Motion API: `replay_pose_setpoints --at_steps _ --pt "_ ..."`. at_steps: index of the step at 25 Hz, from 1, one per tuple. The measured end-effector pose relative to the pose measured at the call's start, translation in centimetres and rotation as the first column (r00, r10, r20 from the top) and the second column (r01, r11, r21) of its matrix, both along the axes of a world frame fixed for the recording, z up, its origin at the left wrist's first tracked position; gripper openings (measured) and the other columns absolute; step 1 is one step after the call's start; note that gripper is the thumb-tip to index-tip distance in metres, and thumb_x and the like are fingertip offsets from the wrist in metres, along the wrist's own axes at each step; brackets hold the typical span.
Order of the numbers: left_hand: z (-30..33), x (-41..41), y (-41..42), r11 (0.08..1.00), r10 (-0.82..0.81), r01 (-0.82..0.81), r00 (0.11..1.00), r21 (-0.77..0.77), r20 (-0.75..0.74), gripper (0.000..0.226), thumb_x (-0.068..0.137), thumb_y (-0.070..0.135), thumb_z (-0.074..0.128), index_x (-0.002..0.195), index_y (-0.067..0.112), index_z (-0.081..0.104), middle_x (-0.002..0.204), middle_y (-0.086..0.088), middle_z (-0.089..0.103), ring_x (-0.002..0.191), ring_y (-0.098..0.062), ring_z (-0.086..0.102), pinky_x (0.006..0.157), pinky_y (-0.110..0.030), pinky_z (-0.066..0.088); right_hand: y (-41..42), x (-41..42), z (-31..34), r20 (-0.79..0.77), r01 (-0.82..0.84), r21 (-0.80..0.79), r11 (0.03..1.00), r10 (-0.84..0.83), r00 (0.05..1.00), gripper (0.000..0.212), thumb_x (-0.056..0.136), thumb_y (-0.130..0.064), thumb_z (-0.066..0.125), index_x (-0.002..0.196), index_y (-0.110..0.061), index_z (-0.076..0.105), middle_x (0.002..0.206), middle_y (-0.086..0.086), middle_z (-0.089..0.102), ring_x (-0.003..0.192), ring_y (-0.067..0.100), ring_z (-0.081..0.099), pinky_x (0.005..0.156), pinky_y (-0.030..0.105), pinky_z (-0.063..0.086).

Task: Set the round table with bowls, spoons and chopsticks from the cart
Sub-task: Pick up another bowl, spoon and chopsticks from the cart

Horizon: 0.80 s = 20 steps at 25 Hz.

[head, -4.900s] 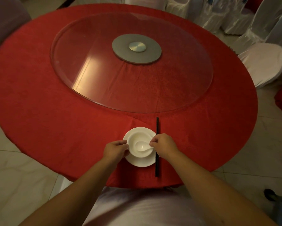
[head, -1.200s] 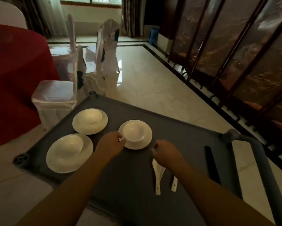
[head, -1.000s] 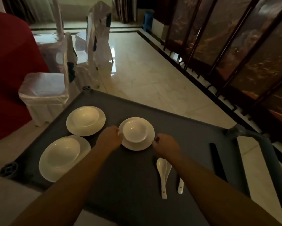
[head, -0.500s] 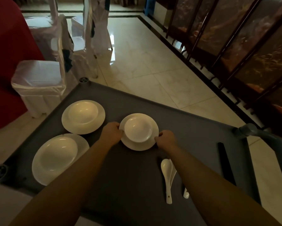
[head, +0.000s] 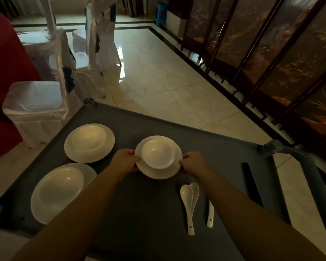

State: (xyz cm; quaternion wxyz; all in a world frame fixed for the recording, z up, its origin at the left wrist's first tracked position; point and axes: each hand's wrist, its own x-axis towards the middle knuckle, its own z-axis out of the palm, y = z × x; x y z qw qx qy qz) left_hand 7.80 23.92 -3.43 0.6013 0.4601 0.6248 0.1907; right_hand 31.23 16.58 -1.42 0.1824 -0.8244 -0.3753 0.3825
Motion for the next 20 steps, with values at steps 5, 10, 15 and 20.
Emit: replay_pose_setpoints --at_steps 5,10,15,20 --pt "1.9 0.9 -2.5 0.987 0.027 0.017 0.962 -0.161 0.273 0.041 0.095 0.007 0.062 0.133 0.018 0.051 0.130 -0.014 0.058 0.109 -0.034 0.066 0.074 -0.045 0.062 -2.3 1.7 2.7 -0.059 0.042 0.125 0.991 -0.035 0.998 0.020 0.090 -0.002 0.066 0.079 -0.019 0.069 0.083 0.007 0.069 0.085 0.026 0.072 0.077 0.041 0.064" --pt "3.1 1.7 -4.3 0.986 -0.010 0.086 0.885 -0.144 0.465 0.031 0.094 0.008 0.062 0.120 0.026 0.061 0.127 -0.013 0.065 0.105 -0.033 0.073 0.073 -0.043 0.063 -4.7 3.7 4.9 -0.155 0.108 0.226 0.968 -0.073 0.985 0.015 0.094 -0.006 0.065 0.104 -0.013 0.073 0.089 0.003 0.071 0.080 0.017 0.071 0.055 0.019 0.057" --pt "3.6 2.5 -5.6 0.985 -0.003 0.095 0.839 -0.143 0.544 0.037 0.094 0.008 0.062 0.127 0.025 0.062 0.121 -0.013 0.072 0.102 -0.032 0.075 0.072 -0.044 0.064 -7.1 5.0 5.9 -0.234 0.290 0.307 0.906 -0.223 0.946 0.014 0.101 -0.020 0.059 0.098 -0.016 0.072 0.087 0.006 0.073 0.073 0.018 0.071 0.053 0.020 0.056" --pt "3.8 3.0 -6.7 0.985 0.046 0.057 0.828 -0.166 0.559 0.038 0.094 0.006 0.062 0.128 0.023 0.061 0.118 -0.014 0.073 0.101 -0.033 0.075 0.071 -0.043 0.064 -10.5 6.2 2.9 -0.037 0.288 0.141 0.947 -0.285 0.958 0.014 0.100 -0.023 0.059 0.101 -0.012 0.068 0.088 0.009 0.070 0.077 0.023 0.071 0.069 0.036 0.063"
